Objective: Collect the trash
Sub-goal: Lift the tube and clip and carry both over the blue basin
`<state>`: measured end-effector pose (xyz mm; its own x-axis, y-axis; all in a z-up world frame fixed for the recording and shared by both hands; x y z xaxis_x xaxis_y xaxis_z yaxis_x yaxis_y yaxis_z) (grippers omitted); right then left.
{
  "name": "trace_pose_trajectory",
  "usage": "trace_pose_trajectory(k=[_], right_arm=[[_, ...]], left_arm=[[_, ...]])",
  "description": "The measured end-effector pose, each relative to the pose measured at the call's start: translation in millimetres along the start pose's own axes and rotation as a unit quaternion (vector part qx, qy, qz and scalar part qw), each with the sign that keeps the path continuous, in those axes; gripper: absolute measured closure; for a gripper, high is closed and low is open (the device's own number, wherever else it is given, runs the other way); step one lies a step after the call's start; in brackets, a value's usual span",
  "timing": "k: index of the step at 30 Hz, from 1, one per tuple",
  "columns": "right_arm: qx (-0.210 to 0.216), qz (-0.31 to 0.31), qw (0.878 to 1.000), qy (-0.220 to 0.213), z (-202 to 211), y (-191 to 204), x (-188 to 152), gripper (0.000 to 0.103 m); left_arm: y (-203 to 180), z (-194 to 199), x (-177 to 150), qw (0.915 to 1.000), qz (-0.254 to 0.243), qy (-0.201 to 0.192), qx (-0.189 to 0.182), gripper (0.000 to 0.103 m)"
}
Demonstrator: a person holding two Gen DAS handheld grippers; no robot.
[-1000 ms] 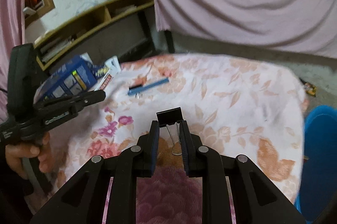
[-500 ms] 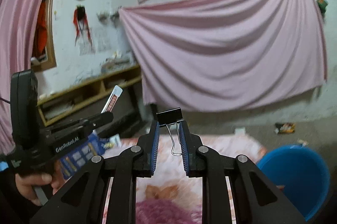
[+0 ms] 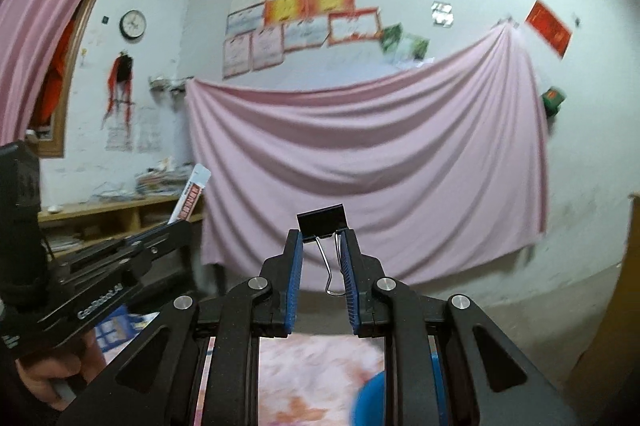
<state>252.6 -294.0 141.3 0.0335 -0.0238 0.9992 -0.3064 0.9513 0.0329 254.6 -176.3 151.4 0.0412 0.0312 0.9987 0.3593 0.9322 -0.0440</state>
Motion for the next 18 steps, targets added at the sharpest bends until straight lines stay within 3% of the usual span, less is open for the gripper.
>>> trace_pose_trajectory(k=[5, 11, 18], right_arm=[[-0.035, -0.005, 0.999, -0.016, 5, -30, -3, 0.086], [-0.067, -0.017, 0.998, -0.010, 2, -66, -21, 0.086], [-0.084, -0.036, 0.996, 0.015, -8, -95, -48, 0.086]], left_arm=[[-38, -17, 2, 0.9996, -0.012, -0.001, -0.026, 0.102], [-74, -51, -11, 0.9977, -0.032, 0.047, -0.036, 0.102], [-89, -85, -47, 0.9921, -0.045, 0.110, -0.041, 0.102]])
Point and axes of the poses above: each gripper's, at about its wrist camera, not at the fingertips, and z roughly against the way its jaws point, y to its left, x to its top, the point moved 7 cm from there along -z, roughly the way its jaws point, and after that the axes turned 1 degree about x, right-handed, at the moved point
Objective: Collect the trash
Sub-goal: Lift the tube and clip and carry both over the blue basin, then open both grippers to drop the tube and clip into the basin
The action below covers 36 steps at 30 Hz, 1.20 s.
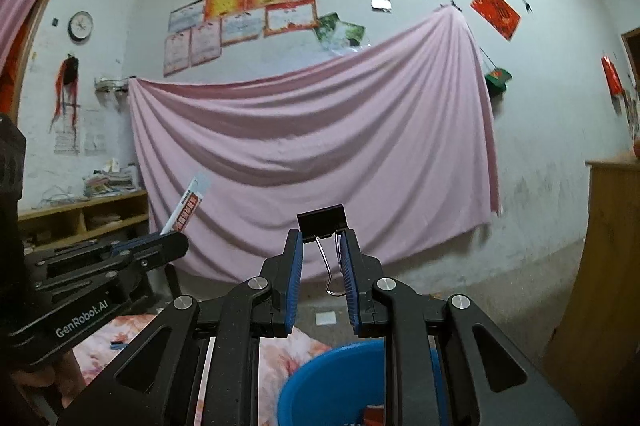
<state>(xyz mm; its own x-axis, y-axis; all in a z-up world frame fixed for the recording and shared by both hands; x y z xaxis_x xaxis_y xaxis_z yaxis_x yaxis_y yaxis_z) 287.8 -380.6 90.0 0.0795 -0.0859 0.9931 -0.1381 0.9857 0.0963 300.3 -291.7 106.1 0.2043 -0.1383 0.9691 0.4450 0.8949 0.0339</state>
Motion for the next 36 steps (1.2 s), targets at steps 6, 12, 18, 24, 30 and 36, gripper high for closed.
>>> trace_pose_trajectory(k=[6, 12, 18, 24, 30, 36], right_arm=[[-0.009, -0.011, 1.000, 0.022, -7, -14, -21, 0.086], [-0.026, -0.017, 0.998, 0.063, -20, -30, -44, 0.086], [-0.040, -0.035, 0.990, 0.134, -36, -47, -72, 0.086], [-0.057, -0.047, 0.979, 0.191, -42, -59, -100, 0.086], [-0.062, -0.048, 0.974, 0.211, -41, -62, -108, 0.085], [-0.062, -0.047, 0.973, 0.217, -42, -59, -106, 0.085]], left_arm=[[-5, -32, -24, 0.9990, 0.003, 0.044, -0.002, 0.102], [-10, -62, -51, 0.9950, 0.021, 0.095, -0.023, 0.102], [-10, -99, -80, 0.9788, 0.083, 0.180, -0.050, 0.102], [-10, -117, -100, 0.9670, 0.093, 0.232, -0.049, 0.102], [-11, -118, -110, 0.9636, 0.093, 0.245, -0.055, 0.102], [-13, -118, -116, 0.9612, 0.098, 0.251, -0.060, 0.101]])
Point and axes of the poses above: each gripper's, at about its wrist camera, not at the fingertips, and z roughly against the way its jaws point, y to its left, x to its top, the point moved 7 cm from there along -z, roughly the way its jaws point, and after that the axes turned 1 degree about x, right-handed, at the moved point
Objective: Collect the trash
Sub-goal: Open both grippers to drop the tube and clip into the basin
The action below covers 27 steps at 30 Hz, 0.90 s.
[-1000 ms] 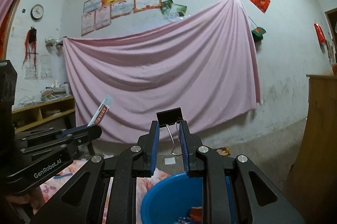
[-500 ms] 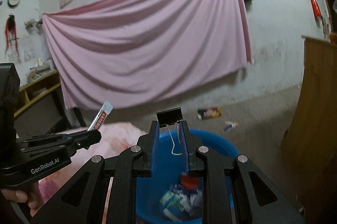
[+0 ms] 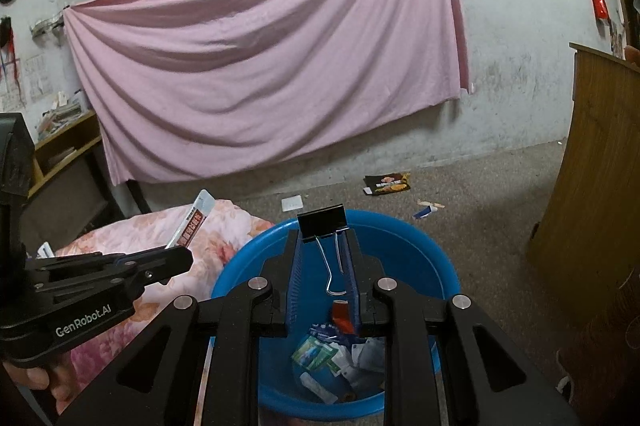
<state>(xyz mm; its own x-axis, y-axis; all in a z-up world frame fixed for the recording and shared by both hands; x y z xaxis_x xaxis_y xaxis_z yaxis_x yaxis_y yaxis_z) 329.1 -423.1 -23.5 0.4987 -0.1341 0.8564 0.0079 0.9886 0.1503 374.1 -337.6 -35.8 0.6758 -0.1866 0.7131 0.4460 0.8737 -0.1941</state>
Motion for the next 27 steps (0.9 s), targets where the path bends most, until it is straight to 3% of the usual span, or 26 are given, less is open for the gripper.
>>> trace_pose_trajectory(k=[12, 16, 24, 27], right_arm=[[-0.002, -0.004, 1.000, 0.018, -8, -3, -1, 0.085], [0.000, -0.009, 1.000, 0.023, -12, -6, -4, 0.085], [0.000, -0.013, 1.000, 0.023, -14, -9, -6, 0.084], [0.000, -0.011, 1.000, 0.019, -13, -6, -6, 0.075]], left_arm=[[3, -12, -1, 0.9988, 0.019, 0.041, -0.020, 0.100], [4, -12, -1, 0.9987, 0.025, 0.041, -0.019, 0.081], [10, -1, 2, 0.9993, 0.028, 0.025, -0.008, 0.079], [17, 8, 4, 0.9994, 0.032, 0.010, 0.002, 0.068]])
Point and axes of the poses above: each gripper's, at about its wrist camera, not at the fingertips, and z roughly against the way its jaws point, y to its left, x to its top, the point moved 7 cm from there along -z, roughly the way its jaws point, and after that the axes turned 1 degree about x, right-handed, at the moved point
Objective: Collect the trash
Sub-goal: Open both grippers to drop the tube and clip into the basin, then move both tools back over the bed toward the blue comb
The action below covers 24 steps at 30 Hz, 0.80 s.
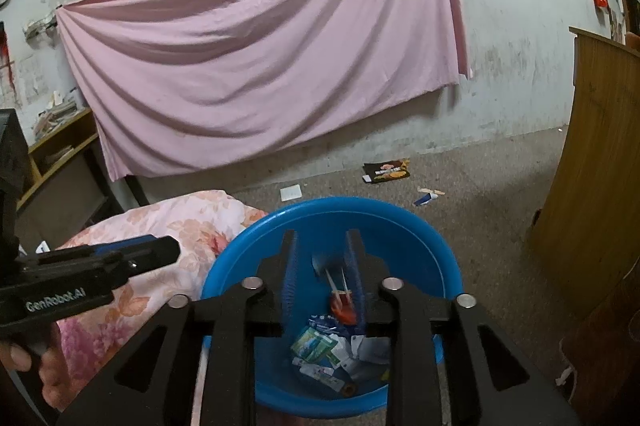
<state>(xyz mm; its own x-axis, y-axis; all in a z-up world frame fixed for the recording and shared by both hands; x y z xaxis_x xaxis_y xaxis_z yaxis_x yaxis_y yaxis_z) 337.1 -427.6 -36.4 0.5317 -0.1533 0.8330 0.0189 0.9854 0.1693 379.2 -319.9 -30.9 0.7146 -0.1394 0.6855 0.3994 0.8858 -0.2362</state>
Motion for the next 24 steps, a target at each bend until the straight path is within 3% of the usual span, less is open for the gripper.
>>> trace_pose_trajectory(k=[4, 7, 8, 12, 14, 15, 17, 20, 24], right_arm=[[0.001, 0.004, 1.000, -0.005, 1, 5, 0, 0.068], [0.004, 0.004, 1.000, -0.012, 3, 8, 2, 0.058], [0.005, 0.005, 1.000, -0.016, 4, 9, 3, 0.058], [0.011, 0.018, 0.999, -0.036, 10, 21, 10, 0.057], [0.017, 0.021, 0.998, -0.051, 16, 30, 15, 0.051], [0.023, 0.022, 0.998, -0.060, 19, 35, 18, 0.046], [0.039, 0.020, 0.995, -0.091, 32, 47, 26, 0.024], [0.063, 0.015, 0.990, -0.123, 47, 64, 38, 0.022], [0.085, 0.028, 0.982, -0.168, 70, 96, 53, 0.012]], left_arm=[[11, 13, 4, 0.9997, 0.011, -0.018, 0.011, 0.066], [21, 27, 5, 0.9989, 0.017, -0.036, 0.023, 0.055], [24, 31, 6, 0.9986, 0.019, -0.043, 0.024, 0.049], [41, 53, 7, 0.9964, 0.026, -0.073, 0.034, 0.045], [49, 65, 7, 0.9950, 0.024, -0.088, 0.041, 0.030], [54, 75, 7, 0.9934, 0.025, -0.103, 0.044, 0.025], [63, 92, 6, 0.9893, 0.026, -0.134, 0.052, 0.016], [76, 123, 6, 0.9797, 0.025, -0.185, 0.072, 0.007], [95, 167, 4, 0.9661, 0.028, -0.241, 0.089, 0.004]])
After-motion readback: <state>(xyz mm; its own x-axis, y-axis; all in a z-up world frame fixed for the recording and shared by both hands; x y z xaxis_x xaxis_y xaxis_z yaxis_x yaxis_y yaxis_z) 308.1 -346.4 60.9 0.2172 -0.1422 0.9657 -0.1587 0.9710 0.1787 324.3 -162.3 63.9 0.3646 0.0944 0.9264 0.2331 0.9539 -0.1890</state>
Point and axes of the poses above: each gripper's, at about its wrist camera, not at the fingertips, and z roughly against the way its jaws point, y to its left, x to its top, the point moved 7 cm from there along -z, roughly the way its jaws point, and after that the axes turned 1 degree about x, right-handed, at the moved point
